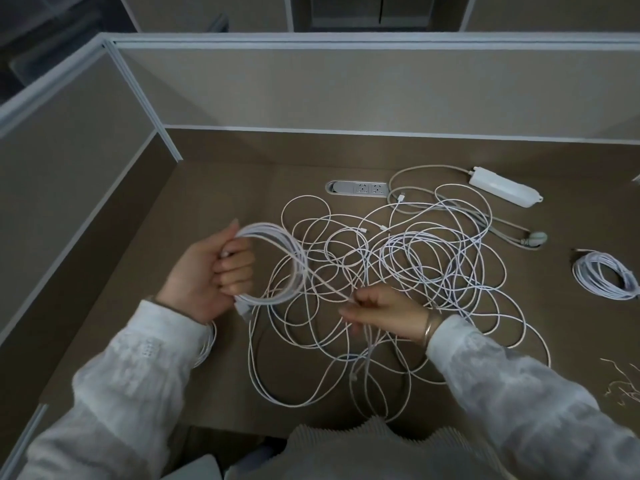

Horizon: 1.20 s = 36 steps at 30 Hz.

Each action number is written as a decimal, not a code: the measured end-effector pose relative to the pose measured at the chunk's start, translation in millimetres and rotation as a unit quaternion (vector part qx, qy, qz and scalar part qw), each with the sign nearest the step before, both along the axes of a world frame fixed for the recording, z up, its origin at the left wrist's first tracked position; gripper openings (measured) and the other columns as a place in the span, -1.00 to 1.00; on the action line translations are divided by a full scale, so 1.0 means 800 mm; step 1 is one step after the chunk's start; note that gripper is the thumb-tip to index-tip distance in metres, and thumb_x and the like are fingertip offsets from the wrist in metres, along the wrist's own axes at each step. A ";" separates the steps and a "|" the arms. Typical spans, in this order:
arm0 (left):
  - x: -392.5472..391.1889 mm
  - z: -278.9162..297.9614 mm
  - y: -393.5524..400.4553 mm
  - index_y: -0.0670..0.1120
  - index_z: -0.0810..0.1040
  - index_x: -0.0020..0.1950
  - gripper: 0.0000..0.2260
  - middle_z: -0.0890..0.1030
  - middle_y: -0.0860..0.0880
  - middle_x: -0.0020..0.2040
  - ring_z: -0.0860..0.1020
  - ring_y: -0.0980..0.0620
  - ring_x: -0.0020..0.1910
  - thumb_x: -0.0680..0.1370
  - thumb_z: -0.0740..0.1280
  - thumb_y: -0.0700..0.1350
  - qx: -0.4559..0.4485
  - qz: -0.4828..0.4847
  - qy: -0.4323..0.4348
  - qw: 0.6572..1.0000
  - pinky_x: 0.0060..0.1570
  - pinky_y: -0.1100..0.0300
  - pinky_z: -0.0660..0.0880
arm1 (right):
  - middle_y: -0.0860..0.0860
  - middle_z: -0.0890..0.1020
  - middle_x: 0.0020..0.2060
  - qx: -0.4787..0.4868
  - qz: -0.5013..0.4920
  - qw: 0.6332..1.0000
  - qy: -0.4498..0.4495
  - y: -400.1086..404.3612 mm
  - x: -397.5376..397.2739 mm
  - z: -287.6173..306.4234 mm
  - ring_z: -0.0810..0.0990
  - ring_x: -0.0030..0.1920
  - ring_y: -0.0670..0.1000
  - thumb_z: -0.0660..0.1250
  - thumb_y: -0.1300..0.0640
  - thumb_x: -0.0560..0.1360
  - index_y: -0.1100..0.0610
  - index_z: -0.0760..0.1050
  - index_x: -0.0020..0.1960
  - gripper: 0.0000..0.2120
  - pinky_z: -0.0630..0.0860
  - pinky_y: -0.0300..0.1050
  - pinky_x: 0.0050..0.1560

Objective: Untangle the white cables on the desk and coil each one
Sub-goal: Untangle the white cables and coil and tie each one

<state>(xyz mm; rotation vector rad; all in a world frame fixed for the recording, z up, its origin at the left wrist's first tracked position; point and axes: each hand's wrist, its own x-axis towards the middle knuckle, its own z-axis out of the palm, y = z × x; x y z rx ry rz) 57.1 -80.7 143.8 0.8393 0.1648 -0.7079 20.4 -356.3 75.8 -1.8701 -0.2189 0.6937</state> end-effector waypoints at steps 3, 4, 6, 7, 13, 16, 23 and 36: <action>0.015 -0.011 0.042 -0.10 0.44 -0.27 -0.60 0.23 0.03 -0.45 0.20 0.09 -0.51 0.66 0.07 0.07 -0.143 -0.061 0.021 0.988 -0.49 0.20 0.24 | -0.05 0.55 -0.41 -0.058 -0.010 0.998 -0.032 -0.025 0.009 -0.020 0.50 -0.42 -0.19 0.31 0.09 0.54 0.16 0.52 -0.20 -0.81 0.44 -0.33 -0.25; 0.018 -0.016 0.053 -0.15 0.47 -0.17 -0.52 0.29 -0.01 -0.41 0.25 0.05 -0.45 0.69 -0.06 0.10 -0.172 -0.076 0.030 0.982 -0.40 0.16 0.24 | -0.05 0.55 -0.43 -0.066 -0.018 0.997 -0.033 -0.033 0.010 -0.023 0.49 -0.43 -0.18 0.30 0.09 0.55 0.16 0.53 -0.21 -0.80 0.43 -0.34 -0.26; 0.015 -0.025 0.068 -0.20 0.47 -0.06 -0.42 0.32 -0.05 -0.34 0.29 0.01 -0.38 0.68 -0.19 0.15 -0.155 -0.073 0.037 0.985 -0.33 0.15 0.22 | -0.05 0.56 -0.45 -0.057 -0.021 0.998 -0.027 -0.049 0.013 -0.023 0.50 -0.43 -0.16 0.30 0.13 0.55 0.17 0.55 -0.19 -0.83 0.44 -0.37 -0.26; 0.015 -0.026 0.071 -0.21 0.47 -0.04 -0.40 0.33 -0.06 -0.33 0.29 0.01 -0.37 0.68 -0.21 0.16 -0.153 -0.077 0.035 0.985 -0.31 0.15 0.21 | -0.06 0.58 -0.44 -0.054 -0.013 0.998 -0.025 -0.053 0.014 -0.022 0.52 -0.42 -0.15 0.31 0.17 0.54 0.15 0.55 -0.19 -0.86 0.46 -0.35 -0.25; 0.027 -0.040 0.071 -0.21 0.49 -0.08 -0.42 0.32 -0.06 -0.34 0.29 0.01 -0.39 0.68 -0.15 0.16 -0.212 -0.076 0.012 0.974 -0.32 0.13 0.28 | -0.08 0.59 -0.42 -0.170 -0.010 0.978 -0.120 -0.066 0.015 -0.015 0.57 -0.36 -0.06 0.31 0.22 0.54 0.00 0.50 -0.22 -0.80 0.52 -0.13 -0.16; 0.020 -0.031 0.041 -0.06 0.44 -0.40 -0.52 0.15 0.06 -0.50 0.08 0.13 -0.54 0.63 0.06 0.13 -0.029 0.061 -0.013 0.998 -0.58 0.28 0.19 | -0.19 0.47 -0.41 -0.256 0.063 0.937 -0.228 -0.042 -0.002 0.014 0.47 -0.33 -0.11 0.25 0.14 0.57 0.02 0.54 -0.13 -0.86 0.41 -0.17 -0.17; 0.003 -0.021 -0.031 -0.02 0.33 -0.49 -0.57 0.18 0.05 -0.56 0.14 0.14 -0.64 0.59 0.11 0.03 0.135 0.076 -0.071 0.985 -0.63 0.35 0.11 | -0.13 0.53 -0.24 -0.189 0.130 0.929 -0.292 0.030 -0.030 0.082 0.41 -0.32 -0.23 0.14 0.08 0.62 0.12 0.53 0.04 -0.80 0.33 -0.33 -0.22; -0.032 -0.008 -0.082 -0.11 0.36 -0.33 -0.70 0.14 0.04 -0.61 0.07 0.16 -0.69 0.53 0.16 0.03 0.150 -0.118 -0.037 0.981 -0.59 0.38 -0.02 | -0.10 0.52 -0.40 -0.250 0.018 0.911 -0.329 0.024 0.002 0.094 0.51 -0.31 -0.01 0.11 0.00 0.61 0.02 0.50 -0.06 -0.77 0.49 0.02 -0.16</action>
